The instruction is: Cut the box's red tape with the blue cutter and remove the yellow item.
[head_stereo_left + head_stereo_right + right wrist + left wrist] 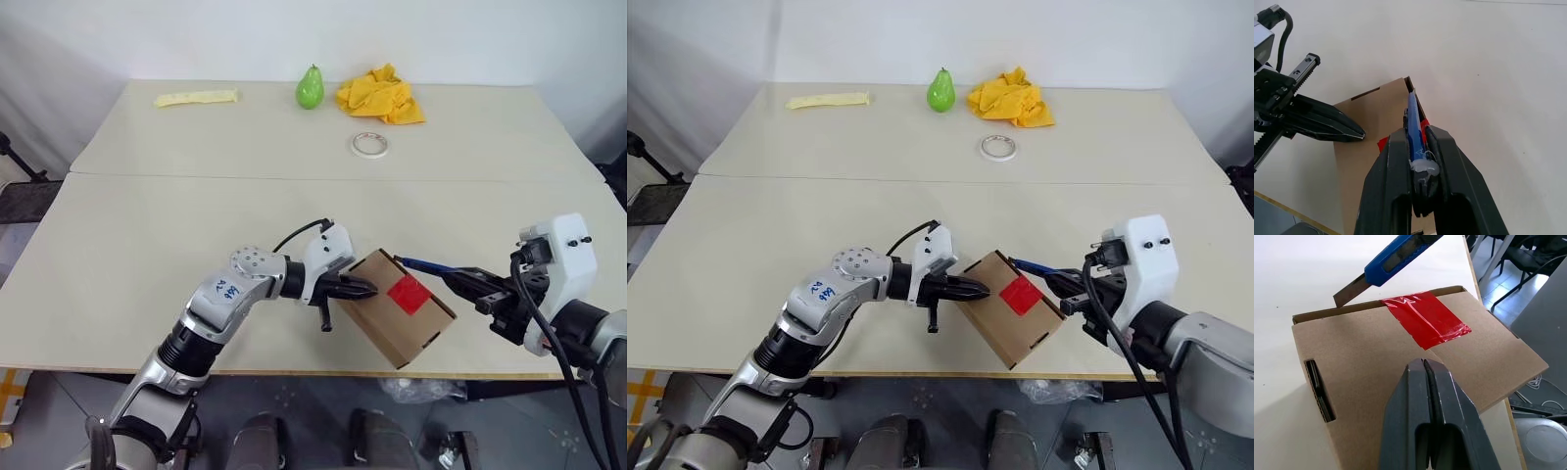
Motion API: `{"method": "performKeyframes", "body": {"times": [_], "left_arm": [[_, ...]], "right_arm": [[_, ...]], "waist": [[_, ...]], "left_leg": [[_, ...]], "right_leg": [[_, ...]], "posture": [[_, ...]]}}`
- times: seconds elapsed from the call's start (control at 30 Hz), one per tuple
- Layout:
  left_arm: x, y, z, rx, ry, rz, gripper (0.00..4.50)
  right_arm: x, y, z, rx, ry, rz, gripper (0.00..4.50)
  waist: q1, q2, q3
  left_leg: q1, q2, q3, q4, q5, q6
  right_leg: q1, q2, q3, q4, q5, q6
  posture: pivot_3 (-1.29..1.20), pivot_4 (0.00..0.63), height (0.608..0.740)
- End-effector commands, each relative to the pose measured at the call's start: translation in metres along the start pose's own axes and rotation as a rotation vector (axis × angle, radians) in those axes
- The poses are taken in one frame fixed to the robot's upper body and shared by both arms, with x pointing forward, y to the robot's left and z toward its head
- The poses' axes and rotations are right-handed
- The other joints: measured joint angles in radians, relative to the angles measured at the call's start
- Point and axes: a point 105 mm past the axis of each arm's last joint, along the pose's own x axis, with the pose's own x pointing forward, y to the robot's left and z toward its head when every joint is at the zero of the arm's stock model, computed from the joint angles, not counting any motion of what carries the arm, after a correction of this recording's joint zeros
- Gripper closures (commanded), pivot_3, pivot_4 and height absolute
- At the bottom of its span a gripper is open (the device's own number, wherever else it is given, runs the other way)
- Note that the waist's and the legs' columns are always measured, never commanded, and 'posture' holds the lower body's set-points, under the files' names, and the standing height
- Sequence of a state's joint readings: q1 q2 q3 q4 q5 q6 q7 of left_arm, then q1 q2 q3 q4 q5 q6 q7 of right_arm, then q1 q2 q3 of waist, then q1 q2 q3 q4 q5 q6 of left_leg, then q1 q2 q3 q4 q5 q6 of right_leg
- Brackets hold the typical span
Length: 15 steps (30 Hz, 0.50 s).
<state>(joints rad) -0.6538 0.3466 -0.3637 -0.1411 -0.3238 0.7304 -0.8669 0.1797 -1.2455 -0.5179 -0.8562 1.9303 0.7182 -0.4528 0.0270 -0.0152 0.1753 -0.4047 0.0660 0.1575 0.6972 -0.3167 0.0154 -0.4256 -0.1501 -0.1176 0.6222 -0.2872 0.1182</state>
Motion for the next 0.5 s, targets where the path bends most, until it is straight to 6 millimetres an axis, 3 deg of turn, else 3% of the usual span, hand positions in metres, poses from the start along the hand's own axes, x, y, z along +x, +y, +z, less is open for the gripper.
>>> {"method": "performKeyframes", "body": {"times": [0.03,0.5], "left_arm": [[0.0034,-0.0009,-0.0005,0.003,0.008,-0.011,4.47],[0.0047,-0.0008,0.0003,0.004,0.007,-0.014,4.47]], "right_arm": [[-0.0038,0.0048,0.0051,-0.012,-0.040,0.019,4.34],[-0.0063,0.0002,0.0047,-0.011,-0.044,0.001,4.34]], "waist": [[0.000,0.000,0.000],[0.001,0.000,0.000]], "left_leg": [[0.000,0.000,0.000,0.000,0.000,0.000],[0.000,0.000,0.000,0.000,0.000,0.000]], "right_leg": [[0.000,0.000,0.000,0.000,0.000,0.000],[0.000,0.000,0.000,0.000,0.000,0.000]], "posture": [[0.00,0.150,0.740],[0.00,0.150,0.740]]}}
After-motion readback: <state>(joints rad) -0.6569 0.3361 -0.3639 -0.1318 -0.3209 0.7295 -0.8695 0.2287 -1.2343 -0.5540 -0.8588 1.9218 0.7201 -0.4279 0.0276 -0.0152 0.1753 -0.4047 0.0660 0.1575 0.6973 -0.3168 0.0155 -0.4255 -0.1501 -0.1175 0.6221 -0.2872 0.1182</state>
